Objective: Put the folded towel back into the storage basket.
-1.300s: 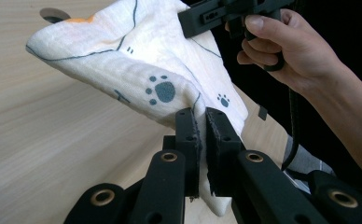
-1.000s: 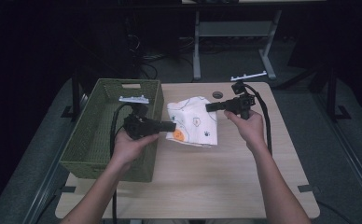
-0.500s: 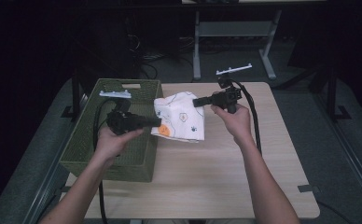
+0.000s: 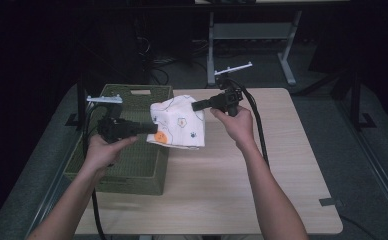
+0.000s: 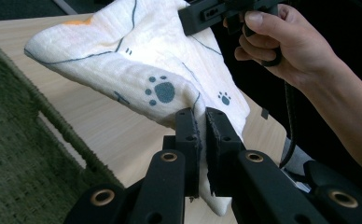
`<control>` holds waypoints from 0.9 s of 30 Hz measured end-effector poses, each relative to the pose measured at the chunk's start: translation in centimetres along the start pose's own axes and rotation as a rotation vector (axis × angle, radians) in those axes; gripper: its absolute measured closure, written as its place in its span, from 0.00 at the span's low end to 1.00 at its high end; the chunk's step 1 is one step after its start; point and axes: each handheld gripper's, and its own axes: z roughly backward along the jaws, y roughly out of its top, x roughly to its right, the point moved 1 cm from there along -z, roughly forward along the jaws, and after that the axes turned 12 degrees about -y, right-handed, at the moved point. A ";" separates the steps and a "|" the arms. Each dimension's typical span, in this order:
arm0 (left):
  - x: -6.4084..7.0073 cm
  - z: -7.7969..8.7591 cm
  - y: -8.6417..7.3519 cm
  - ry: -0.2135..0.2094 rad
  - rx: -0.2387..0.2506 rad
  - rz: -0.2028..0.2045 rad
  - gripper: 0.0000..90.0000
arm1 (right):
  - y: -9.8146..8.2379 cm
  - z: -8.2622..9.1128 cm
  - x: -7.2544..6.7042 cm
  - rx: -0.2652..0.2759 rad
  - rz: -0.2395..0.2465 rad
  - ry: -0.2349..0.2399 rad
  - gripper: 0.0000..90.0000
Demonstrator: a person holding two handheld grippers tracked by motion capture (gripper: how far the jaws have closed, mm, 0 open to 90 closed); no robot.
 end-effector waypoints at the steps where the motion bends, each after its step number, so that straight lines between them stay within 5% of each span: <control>1: 0.0 0.0 0.0 0.000 0.000 0.000 0.95 | 0.0 0.0 0.0 0.000 0.000 0.000 0.89; 27: -1.3 4.6 -1.1 0.030 0.040 0.021 0.95 | 2.4 -3.3 -3.3 -0.026 0.045 0.016 0.89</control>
